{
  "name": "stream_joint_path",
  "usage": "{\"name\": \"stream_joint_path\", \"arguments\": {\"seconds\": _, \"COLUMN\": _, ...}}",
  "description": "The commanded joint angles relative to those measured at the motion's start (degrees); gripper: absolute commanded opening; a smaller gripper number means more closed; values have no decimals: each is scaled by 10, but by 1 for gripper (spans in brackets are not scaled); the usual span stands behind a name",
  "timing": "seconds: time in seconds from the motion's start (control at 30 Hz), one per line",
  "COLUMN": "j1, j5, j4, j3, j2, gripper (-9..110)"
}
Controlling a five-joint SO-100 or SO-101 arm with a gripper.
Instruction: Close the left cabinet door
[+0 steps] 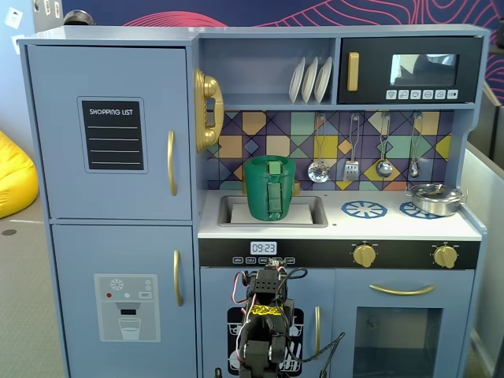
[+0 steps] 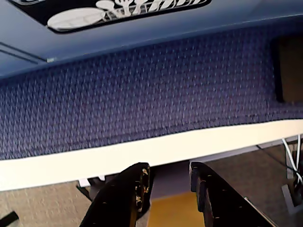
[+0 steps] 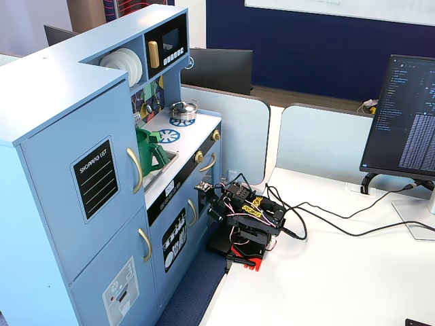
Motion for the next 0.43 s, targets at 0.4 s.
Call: {"name": "stream_joint_path", "arguments": {"seconds": 0.4, "j1": -1, "j5": 40, "j4": 97, "j3": 2, "j2": -4, "gripper": 2}}
